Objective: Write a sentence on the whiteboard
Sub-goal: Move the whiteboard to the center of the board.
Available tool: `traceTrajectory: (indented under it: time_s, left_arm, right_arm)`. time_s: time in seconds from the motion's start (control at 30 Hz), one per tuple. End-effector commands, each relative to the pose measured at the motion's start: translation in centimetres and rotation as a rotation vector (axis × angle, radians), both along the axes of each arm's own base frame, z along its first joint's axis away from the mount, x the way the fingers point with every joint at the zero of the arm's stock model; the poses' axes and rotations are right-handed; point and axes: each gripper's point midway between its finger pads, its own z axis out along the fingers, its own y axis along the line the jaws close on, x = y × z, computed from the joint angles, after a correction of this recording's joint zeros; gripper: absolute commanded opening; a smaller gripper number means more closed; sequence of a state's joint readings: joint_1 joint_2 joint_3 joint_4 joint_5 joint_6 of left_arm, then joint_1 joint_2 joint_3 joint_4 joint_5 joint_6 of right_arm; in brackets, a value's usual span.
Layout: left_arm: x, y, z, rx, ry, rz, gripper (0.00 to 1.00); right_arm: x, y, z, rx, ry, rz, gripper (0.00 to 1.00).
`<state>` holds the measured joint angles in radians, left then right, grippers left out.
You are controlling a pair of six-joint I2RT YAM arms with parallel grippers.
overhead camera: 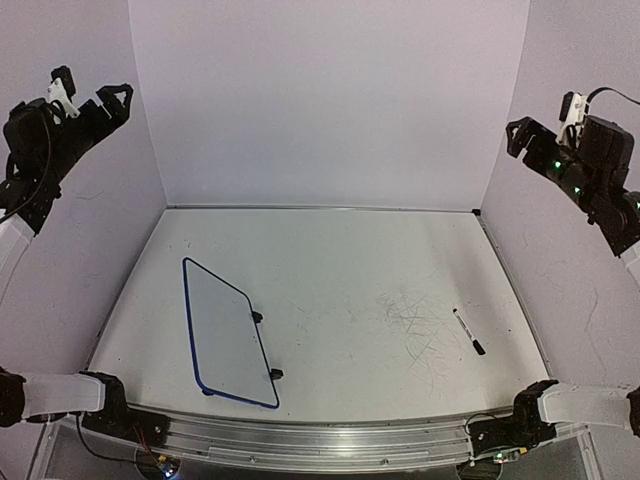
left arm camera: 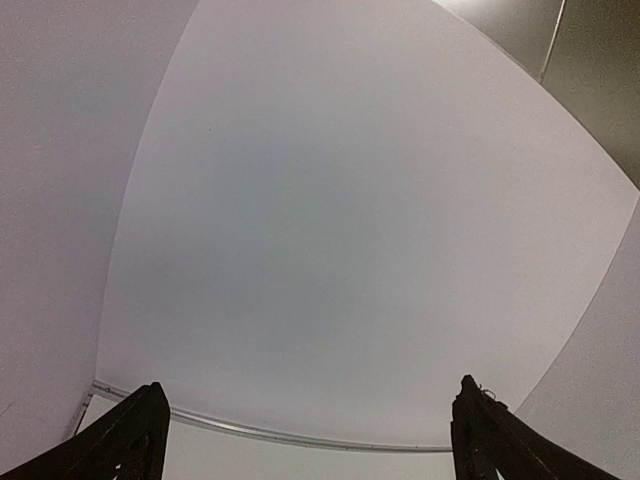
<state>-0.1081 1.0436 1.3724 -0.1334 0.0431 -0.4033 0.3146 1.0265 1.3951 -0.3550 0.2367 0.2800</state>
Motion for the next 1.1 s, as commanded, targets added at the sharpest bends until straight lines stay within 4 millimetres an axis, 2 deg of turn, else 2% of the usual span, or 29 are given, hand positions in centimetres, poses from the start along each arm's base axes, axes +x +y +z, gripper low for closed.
traceTrajectory:
  time_s: [0.0,0.17,0.3,0.43,0.6,0.77,0.9,0.97,1.07]
  left_arm:
    - [-0.1,-0.7,0.5,0.009,-0.001,-0.042,0.99]
    - [0.8,-1.0,-0.6,0.021,0.039,-0.056,0.99]
    - [1.5,-1.4,-1.7,0.037,0.073,-0.073,0.99]
    - [2.1,-1.7,-3.0,0.054,0.120,-0.085,0.99]
    - [2.7,-1.7,-5.0,0.080,0.175,-0.082,1.00]
    - [3.3,-2.0,-6.3,0.098,0.231,-0.096,0.99]
    - [3.3,-2.3,-7.0,0.098,0.251,-0.113,0.99]
    - [3.2,-2.4,-7.3,0.098,0.258,-0.120,0.99]
    - [3.1,-2.5,-7.7,0.100,0.270,-0.127,1.00]
  right_arm:
    - [0.4,0.3,-0.4,0.008,-0.001,0.009,0.98]
    - [2.2,1.3,-2.8,-0.014,0.054,0.037,0.98]
    - [3.8,2.4,-6.0,-0.048,0.101,0.069,0.98]
    - [5.4,5.0,-9.1,-0.091,0.154,0.193,0.98]
    - [7.1,11.5,-14.4,-0.083,0.283,0.486,0.98]
    - [6.7,18.7,-18.2,-0.156,0.330,0.683,0.98]
    - [4.9,25.1,-21.8,-0.277,0.354,0.874,0.98]
    - [3.3,28.3,-23.8,-0.364,0.356,0.986,0.96]
    - [0.7,31.8,-27.0,-0.454,0.363,1.145,0.91]
